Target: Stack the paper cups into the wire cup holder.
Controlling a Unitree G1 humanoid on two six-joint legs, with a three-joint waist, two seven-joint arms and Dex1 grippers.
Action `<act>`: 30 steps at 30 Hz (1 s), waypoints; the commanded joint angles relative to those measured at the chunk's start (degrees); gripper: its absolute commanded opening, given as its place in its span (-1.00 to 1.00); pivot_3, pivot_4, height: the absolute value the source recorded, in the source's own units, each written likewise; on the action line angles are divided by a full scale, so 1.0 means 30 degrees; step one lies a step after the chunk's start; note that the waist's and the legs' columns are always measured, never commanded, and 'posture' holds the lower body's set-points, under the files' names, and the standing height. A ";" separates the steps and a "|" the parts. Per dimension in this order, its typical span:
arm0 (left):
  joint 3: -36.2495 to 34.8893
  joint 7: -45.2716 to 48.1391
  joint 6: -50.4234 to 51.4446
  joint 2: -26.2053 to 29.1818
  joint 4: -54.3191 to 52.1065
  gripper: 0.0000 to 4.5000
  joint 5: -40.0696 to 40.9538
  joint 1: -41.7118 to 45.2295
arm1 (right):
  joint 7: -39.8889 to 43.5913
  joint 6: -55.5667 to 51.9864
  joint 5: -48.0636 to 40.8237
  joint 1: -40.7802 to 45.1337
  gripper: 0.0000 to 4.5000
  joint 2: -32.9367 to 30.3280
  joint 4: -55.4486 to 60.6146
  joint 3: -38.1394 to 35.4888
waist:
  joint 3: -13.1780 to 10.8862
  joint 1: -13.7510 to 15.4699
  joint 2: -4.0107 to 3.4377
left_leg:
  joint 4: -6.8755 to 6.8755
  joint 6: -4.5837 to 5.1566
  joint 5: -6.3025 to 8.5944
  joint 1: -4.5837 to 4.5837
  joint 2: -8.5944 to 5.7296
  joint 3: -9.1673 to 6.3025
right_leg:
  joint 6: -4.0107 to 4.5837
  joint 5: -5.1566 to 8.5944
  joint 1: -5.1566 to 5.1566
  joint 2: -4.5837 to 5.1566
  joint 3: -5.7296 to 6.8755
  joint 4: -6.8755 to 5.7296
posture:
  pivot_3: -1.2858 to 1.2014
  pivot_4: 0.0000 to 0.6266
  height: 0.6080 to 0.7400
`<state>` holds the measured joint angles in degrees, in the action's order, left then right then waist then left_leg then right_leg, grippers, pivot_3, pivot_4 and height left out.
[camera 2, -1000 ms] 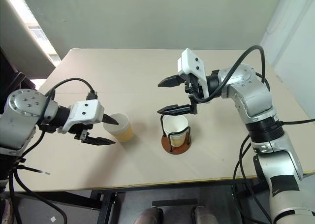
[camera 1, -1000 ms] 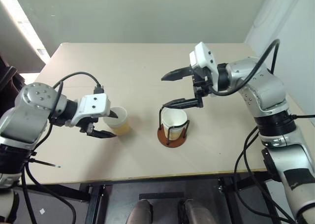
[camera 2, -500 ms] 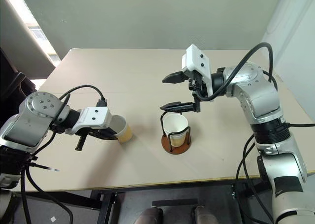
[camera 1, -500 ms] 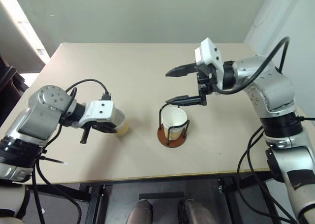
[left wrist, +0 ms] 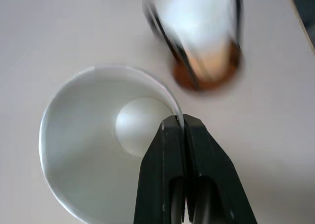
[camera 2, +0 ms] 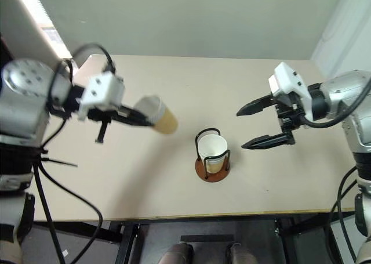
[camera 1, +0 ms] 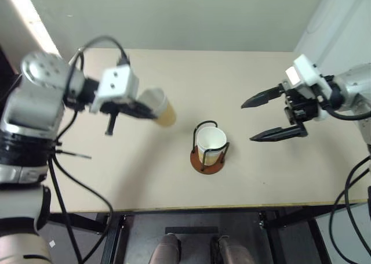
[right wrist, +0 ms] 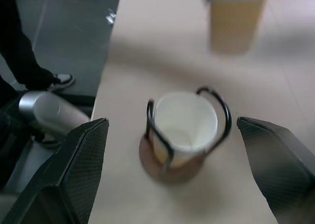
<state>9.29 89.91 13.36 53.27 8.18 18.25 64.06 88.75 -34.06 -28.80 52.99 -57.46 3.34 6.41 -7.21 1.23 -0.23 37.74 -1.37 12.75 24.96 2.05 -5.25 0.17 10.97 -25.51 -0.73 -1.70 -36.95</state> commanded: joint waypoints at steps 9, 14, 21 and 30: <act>0.6183 0.0864 -0.2661 -0.1567 0.0368 -1.00 0.4853 0.3464 | -0.1411 -0.1431 -0.0906 -0.2240 0.93 -0.2151 0.1968 -0.3352 | -0.0006 -0.0134 -0.0025 | 0.0079 0.0031 -0.0006 -0.0012 0.0005 0.0001 | -0.0120 -0.0066 0.0041 -0.0005 -0.0006 -0.0016 | 0.03 -0.52 1.00; 0.8432 0.0864 -0.4874 -0.1972 0.1971 -1.00 0.3837 0.4284 | -0.2004 -0.2244 -0.1599 -0.3525 0.93 -0.2805 0.3258 -0.4270 | -0.0007 -0.0061 -0.0025 | 0.0127 0.0068 0.0016 0.0003 0.0002 0.0010 | -0.0183 -0.0056 0.0085 -0.0003 -0.0009 0.0013 | 0.03 -0.52 1.00; 0.9684 0.0864 -0.5932 -0.2089 0.2849 -1.00 0.3851 0.4730 | -0.2497 -0.2731 -0.2240 -0.4432 0.93 -0.3356 0.3873 -0.4855 | -0.0007 0.0020 -0.0025 | 0.0141 0.0105 0.0038 0.0025 -0.0008 0.0020 | -0.0247 -0.0024 0.0105 -0.0001 -0.0009 0.0016 | 0.03 -0.52 1.00; 1.0982 0.0864 -0.6990 -0.1605 0.2512 -1.00 0.3176 0.4472 | -0.2894 -0.2589 -0.2231 -0.4578 0.93 -0.3682 0.3749 -0.4971 | -0.0007 0.0054 -0.0026 | 0.0172 0.0132 0.0054 0.0038 -0.0024 0.0028 | -0.0324 0.0022 0.0121 0.0001 -0.0019 0.0024 | 0.03 -0.52 1.00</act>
<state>42.55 90.07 -6.05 47.99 16.81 28.82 76.60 80.46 -42.04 -34.74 38.88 -67.10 13.89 -5.84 -7.23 1.39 -0.30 38.25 -0.97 12.92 25.08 1.98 -5.16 -0.81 11.04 -25.14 -0.73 -1.76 -36.87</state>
